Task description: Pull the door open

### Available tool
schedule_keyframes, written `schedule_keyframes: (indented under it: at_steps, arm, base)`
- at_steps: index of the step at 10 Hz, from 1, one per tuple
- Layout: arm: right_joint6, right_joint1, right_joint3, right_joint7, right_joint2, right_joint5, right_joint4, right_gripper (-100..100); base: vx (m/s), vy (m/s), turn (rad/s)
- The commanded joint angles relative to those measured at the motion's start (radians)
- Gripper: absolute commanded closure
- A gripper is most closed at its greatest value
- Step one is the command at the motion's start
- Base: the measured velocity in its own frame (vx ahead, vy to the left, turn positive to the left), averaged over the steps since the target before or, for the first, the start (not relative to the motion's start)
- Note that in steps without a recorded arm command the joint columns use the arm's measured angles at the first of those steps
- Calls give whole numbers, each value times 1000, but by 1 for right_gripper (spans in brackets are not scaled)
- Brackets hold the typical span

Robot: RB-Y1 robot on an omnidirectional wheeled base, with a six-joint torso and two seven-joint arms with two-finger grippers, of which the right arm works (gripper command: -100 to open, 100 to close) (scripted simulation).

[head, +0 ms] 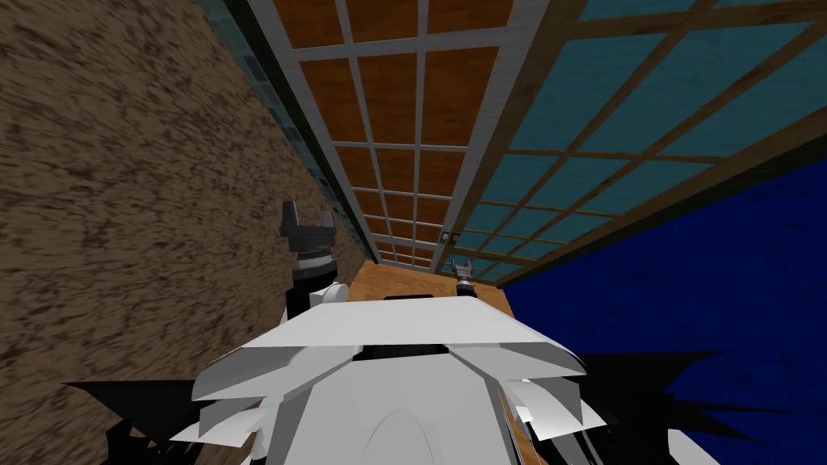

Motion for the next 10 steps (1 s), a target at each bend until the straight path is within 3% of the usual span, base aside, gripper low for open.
schedule_keyframes:
  at_steps: [1, 3, 4, 10]
  arm:
    - [-1, -6, 4, -31, -5, -13, 22, -100]
    - [-6, -15, 10, -64, -11, -26, 53, -100]
    - [0, -13, 7, -48, -7, -22, 39, -100]
    - [-2, 61, -21, -63, -35, -44, 106, -100]
  base:
    - [169, -27, 53]
    - [185, -44, 43]
    - [77, -10, 10]
    - [-163, 7, -68]
